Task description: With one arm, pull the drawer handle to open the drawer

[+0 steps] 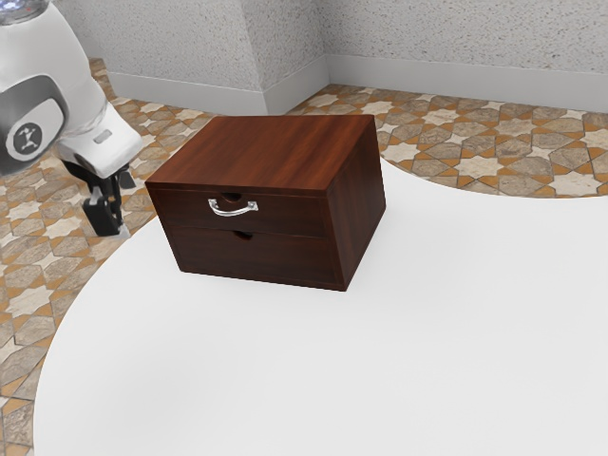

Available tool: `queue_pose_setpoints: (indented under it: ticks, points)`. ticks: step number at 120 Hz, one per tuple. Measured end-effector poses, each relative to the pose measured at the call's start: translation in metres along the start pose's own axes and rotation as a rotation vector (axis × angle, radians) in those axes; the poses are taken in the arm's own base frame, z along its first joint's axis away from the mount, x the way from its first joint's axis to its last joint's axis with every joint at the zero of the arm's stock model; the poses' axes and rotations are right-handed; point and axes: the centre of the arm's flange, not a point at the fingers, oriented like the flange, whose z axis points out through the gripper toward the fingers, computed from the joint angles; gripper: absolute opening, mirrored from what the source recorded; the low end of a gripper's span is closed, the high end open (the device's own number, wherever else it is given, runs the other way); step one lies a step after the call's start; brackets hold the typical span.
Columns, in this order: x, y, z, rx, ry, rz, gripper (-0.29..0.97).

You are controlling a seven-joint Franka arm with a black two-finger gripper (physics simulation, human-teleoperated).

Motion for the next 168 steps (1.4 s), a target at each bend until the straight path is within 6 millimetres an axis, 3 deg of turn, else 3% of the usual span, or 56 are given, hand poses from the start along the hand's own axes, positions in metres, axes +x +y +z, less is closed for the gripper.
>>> queue_pose_setpoints:
  ticks: [36, 51, 77, 108, 141, 168]
  points:
    - [0.013, -0.016, 0.041, 0.077, 0.012, 0.033, 0.68]
    - [0.032, -0.023, 0.059, 0.081, 0.005, 0.059, 0.68]
    - [0.054, -0.022, 0.075, 0.083, 0.01, 0.099, 0.68]
    - [0.062, -0.025, 0.099, 0.082, 0.003, 0.113, 0.68]
    - [0.062, -0.028, 0.1, 0.097, 0.011, 0.115, 0.68]
    - [0.067, -0.022, 0.088, 0.11, 0.03, 0.129, 0.68]
